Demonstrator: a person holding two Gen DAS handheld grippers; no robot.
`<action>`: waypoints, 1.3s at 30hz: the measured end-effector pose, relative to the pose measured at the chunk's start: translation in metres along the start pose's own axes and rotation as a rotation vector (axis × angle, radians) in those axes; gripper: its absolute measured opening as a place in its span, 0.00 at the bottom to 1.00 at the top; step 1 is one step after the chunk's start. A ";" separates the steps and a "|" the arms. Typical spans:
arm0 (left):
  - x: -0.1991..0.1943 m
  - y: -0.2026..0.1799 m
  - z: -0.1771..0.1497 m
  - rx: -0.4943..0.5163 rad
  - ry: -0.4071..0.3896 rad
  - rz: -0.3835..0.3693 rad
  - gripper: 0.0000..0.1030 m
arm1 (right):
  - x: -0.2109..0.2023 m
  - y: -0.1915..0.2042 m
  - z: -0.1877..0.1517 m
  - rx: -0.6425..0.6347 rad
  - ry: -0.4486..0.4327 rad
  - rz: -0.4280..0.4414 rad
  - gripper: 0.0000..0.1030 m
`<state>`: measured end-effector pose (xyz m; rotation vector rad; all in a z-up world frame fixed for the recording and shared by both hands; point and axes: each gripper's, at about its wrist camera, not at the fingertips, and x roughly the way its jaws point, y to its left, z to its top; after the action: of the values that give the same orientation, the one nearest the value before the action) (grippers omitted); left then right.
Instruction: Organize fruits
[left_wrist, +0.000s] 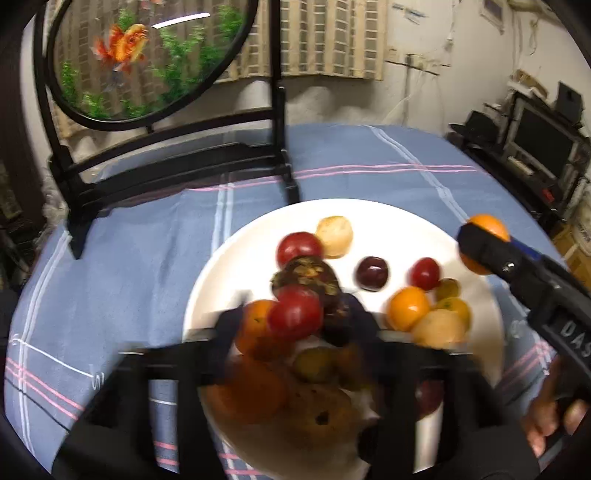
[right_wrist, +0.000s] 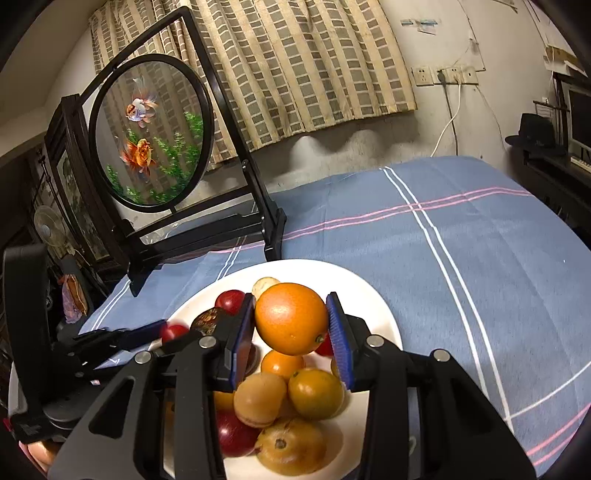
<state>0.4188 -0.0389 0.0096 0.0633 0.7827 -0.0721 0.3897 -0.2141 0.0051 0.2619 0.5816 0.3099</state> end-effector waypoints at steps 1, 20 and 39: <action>-0.005 0.001 0.000 0.000 -0.040 0.032 0.80 | 0.002 0.000 0.000 -0.003 0.006 0.005 0.38; -0.113 0.018 -0.033 0.011 -0.134 0.142 0.96 | -0.023 0.030 -0.001 -0.077 0.051 0.033 0.63; -0.175 0.016 -0.121 -0.044 -0.156 0.093 0.98 | -0.175 0.027 -0.094 -0.294 0.006 0.006 0.99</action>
<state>0.2115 -0.0053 0.0486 0.0519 0.6239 0.0286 0.1914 -0.2369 0.0250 -0.0208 0.5339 0.3970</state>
